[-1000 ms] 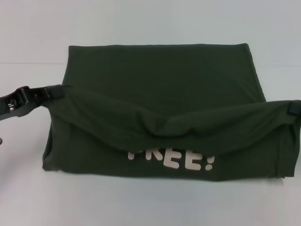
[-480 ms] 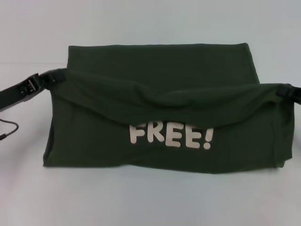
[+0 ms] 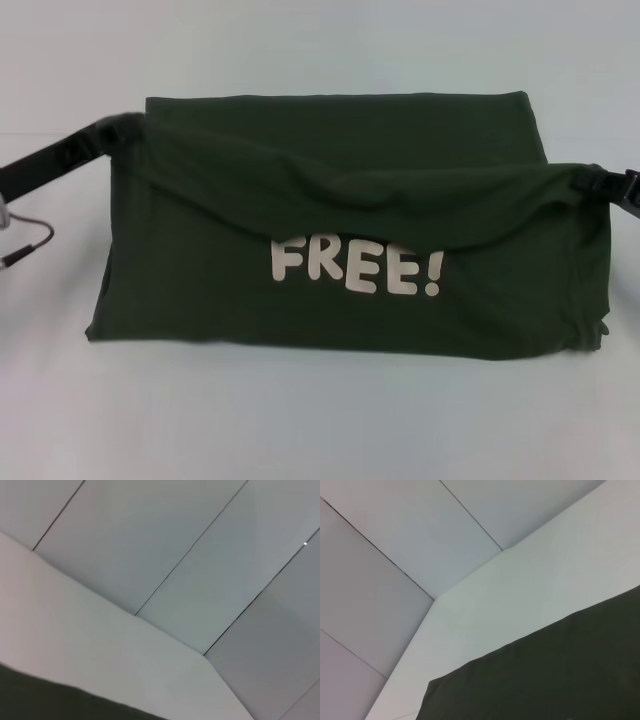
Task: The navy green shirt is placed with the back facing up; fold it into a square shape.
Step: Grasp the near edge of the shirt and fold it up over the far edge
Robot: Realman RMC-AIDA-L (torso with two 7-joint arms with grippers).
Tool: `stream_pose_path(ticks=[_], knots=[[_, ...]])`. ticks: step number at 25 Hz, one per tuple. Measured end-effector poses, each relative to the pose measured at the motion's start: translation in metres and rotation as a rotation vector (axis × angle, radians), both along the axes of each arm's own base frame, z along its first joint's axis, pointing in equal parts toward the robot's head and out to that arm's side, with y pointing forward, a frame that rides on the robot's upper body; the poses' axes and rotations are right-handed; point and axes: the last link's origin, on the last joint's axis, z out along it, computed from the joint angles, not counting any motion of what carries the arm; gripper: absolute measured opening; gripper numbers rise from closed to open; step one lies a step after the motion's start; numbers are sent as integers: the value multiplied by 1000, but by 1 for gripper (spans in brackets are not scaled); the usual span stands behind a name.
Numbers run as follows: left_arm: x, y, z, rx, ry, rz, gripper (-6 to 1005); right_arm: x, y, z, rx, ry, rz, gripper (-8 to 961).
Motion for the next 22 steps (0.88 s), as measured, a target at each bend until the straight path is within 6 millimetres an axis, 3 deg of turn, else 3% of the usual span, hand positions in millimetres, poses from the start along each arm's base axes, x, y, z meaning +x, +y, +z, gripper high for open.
stream_pose_path(ticks=[6, 22], knots=[[10, 16, -2, 18, 73, -20, 23, -7, 5, -1, 16, 14, 16, 41], [-7, 20, -14, 82, 125, 115, 30, -1, 12, -5, 71, 2, -45, 41]])
